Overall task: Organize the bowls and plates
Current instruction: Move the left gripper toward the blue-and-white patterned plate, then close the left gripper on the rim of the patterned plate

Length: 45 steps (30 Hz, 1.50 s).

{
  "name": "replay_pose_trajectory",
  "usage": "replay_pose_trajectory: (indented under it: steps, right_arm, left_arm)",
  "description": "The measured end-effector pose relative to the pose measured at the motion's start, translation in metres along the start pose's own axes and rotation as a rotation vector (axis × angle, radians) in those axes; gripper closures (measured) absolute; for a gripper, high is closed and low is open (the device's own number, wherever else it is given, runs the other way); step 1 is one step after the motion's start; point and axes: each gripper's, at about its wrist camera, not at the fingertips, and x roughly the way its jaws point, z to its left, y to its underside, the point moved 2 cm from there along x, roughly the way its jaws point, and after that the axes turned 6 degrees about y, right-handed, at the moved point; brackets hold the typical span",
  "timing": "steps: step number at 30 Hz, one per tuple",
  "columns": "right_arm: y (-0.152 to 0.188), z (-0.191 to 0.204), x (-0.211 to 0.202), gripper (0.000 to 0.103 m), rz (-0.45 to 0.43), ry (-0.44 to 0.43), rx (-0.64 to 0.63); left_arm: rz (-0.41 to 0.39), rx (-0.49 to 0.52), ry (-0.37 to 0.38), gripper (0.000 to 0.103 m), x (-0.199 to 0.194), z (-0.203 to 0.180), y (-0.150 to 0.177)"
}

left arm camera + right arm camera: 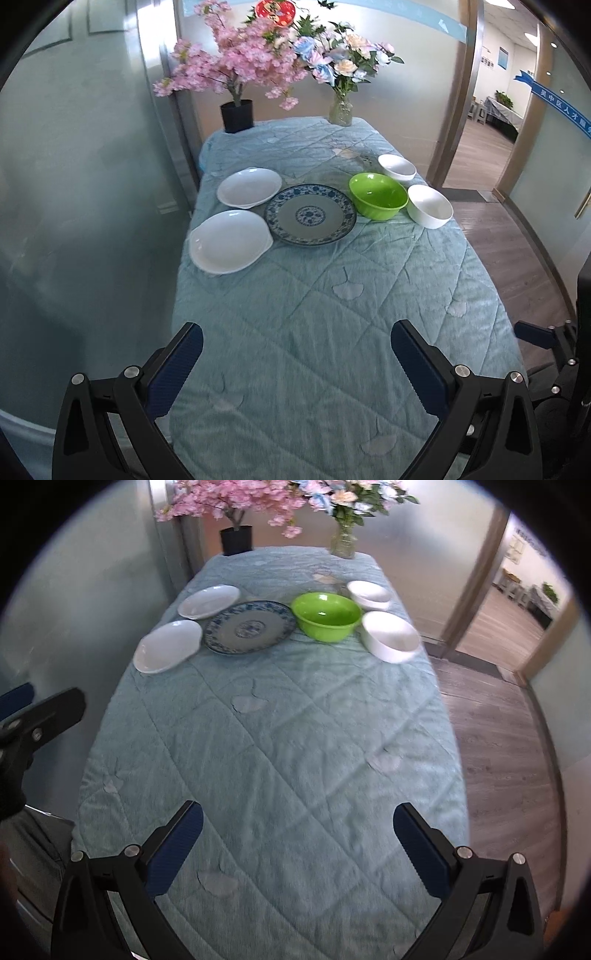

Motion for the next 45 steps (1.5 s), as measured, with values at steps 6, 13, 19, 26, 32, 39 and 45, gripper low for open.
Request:
replay_pose_trajectory:
  steps: [6,13,19,26,32,39,45]
  right_arm:
    - [-0.045,-0.002,0.030,0.001,0.014,-0.122,0.000]
    - [-0.106,-0.003,0.097,0.001,0.133,-0.259,0.101]
    - [-0.126,0.000,0.161,0.001,0.236,-0.304,0.163]
    - [-0.141,0.020,0.204,0.001,0.257,-0.318,0.155]
    - [-0.155,0.020,0.226,0.001,0.258,-0.318,0.208]
    - [-0.166,0.025,0.245,0.001,0.261,-0.326,0.278]
    - [-0.179,0.033,0.249,0.000,0.229,-0.301,0.251]
  left_arm:
    - [0.062,0.057,0.030,0.001,0.042,0.021,-0.063]
    - [0.134,0.119,0.093,0.001,0.121,0.054,-0.156]
    - [0.258,0.086,0.230,0.005,0.210,0.077,-0.192]
    - [0.347,0.025,0.307,0.012,0.287,0.091,-0.199]
    - [0.377,0.000,0.325,0.014,0.320,0.091,-0.205]
    - [0.425,-0.034,0.305,0.017,0.352,0.102,-0.212]
    - [0.493,-0.059,0.280,0.029,0.373,0.110,-0.207]
